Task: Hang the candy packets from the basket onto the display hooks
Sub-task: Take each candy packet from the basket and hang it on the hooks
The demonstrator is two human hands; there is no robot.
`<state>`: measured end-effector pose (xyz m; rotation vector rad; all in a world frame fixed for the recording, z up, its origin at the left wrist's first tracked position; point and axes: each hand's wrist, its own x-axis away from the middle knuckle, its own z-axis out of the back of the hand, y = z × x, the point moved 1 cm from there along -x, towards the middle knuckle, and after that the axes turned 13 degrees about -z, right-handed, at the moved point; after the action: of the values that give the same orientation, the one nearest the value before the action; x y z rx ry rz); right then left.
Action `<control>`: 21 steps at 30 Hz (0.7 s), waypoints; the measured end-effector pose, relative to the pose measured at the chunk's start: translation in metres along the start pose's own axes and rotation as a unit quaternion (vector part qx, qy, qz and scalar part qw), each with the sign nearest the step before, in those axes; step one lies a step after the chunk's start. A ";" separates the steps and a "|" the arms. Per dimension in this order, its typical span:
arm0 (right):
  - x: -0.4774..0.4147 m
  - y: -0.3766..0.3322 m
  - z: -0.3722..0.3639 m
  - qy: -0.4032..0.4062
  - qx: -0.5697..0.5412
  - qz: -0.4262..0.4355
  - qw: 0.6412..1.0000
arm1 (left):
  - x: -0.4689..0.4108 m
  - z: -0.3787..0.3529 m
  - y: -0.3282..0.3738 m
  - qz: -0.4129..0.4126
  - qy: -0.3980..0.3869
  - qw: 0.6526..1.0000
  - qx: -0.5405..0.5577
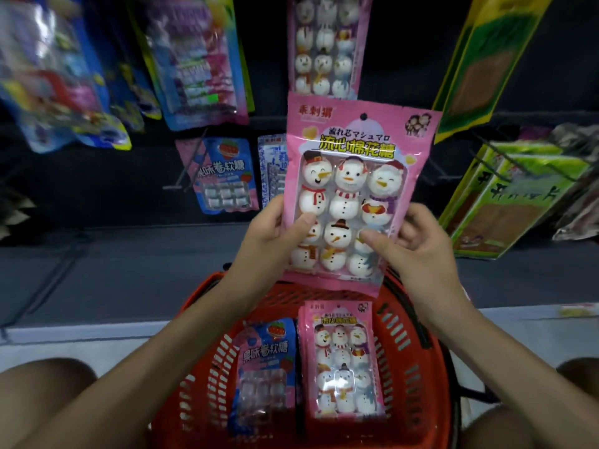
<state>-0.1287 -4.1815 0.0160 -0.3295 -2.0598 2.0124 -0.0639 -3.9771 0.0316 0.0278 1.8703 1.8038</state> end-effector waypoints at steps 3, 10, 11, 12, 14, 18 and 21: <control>-0.007 -0.018 -0.003 0.012 -0.023 0.017 1.000 | -0.013 -0.001 0.007 0.000 0.011 0.999 -0.032; -0.030 -0.058 -0.006 0.026 -0.047 0.033 0.998 | -0.046 0.004 0.034 -0.014 0.058 0.996 -0.061; -0.034 -0.062 -0.006 0.029 -0.051 0.031 0.998 | -0.050 0.003 0.037 -0.022 0.069 0.995 -0.064; -0.038 -0.065 -0.006 0.031 -0.053 0.028 0.998 | -0.054 0.002 0.041 -0.030 0.082 0.994 -0.061; -0.049 -0.071 -0.007 0.034 -0.053 0.023 0.998 | -0.063 0.002 0.044 -0.037 0.109 0.992 -0.053; -0.072 -0.084 -0.013 0.026 -0.043 0.018 0.999 | -0.084 0.004 0.044 -0.053 0.130 0.987 -0.078; -0.082 -0.093 -0.016 0.031 -0.036 0.022 0.999 | -0.098 0.011 0.047 -0.098 0.148 0.976 -0.127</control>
<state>-0.0450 -4.1960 0.1075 -0.4499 -2.1078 1.9301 0.0084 -3.9990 0.1113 -0.5272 1.7449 1.9732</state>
